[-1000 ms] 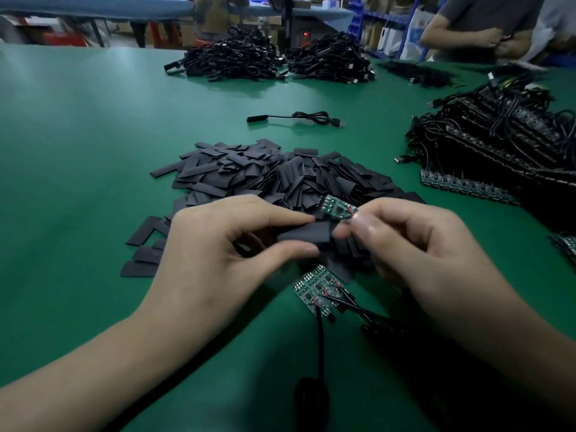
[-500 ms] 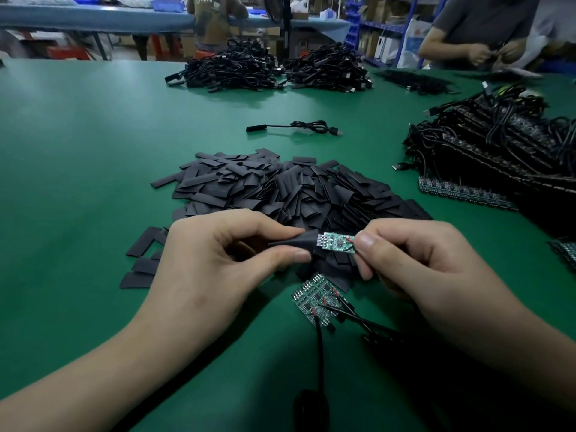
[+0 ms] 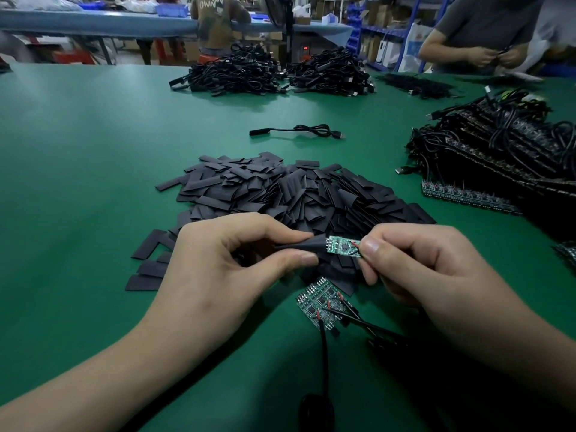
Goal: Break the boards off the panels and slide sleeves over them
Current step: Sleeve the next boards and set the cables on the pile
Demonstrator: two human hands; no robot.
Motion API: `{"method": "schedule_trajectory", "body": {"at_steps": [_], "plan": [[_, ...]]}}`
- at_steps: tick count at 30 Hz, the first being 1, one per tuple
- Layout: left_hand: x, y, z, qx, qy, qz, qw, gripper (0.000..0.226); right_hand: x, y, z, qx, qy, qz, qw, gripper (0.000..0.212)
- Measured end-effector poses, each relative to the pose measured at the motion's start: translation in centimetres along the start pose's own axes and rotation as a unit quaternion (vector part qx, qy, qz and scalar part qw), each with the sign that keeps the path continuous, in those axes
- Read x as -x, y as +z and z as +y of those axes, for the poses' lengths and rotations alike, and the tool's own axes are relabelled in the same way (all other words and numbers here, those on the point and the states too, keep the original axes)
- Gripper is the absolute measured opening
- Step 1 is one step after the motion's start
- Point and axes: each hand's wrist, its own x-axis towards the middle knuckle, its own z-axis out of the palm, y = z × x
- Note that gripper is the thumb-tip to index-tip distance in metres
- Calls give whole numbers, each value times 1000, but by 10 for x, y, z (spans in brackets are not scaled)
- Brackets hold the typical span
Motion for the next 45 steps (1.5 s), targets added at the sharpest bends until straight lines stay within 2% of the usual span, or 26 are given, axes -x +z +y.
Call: {"method": "schedule_trajectory", "body": {"at_steps": [6, 11, 13, 19, 23, 27, 32, 34, 37, 41, 45], "plan": [[-1, -3, 0, -44, 31, -12, 998, 24, 0, -1, -2, 32, -1, -6, 999, 45], [-2, -1, 2, -123, 94, -23, 988, 25, -3, -6, -4, -56, 66, -39, 996, 45], [-2, -1, 3, -134, 104, -21, 985, 24, -3, -7, -4, -58, 81, -49, 994, 45], [-1, -1, 2, -116, 81, -27, 990, 23, 1, -1, -6, 92, 6, -21, 995, 43], [0, -2, 4, -127, 107, -43, 985, 23, 2, -2, -6, 85, 11, -15, 996, 42], [2, 0, 6, -133, 135, -66, 980, 25, 4, 1, -6, 72, 31, -49, 996, 42], [4, 2, 9, -118, 137, -65, 981, 25, 5, 3, -6, 66, 28, -55, 996, 43], [3, 2, 10, -110, 127, -57, 984, 21, 5, 5, -5, 59, 10, -34, 998, 38], [1, 1, 9, -98, 100, -31, 990, 21, 6, 6, -6, 23, -38, 52, 998, 27], [0, 0, 8, -79, 75, -15, 994, 20, 7, 4, -10, 126, -115, 111, 979, 3], [0, 0, 8, -64, 73, -15, 995, 20, 7, 4, -11, 154, -126, 134, 971, 6]]}}
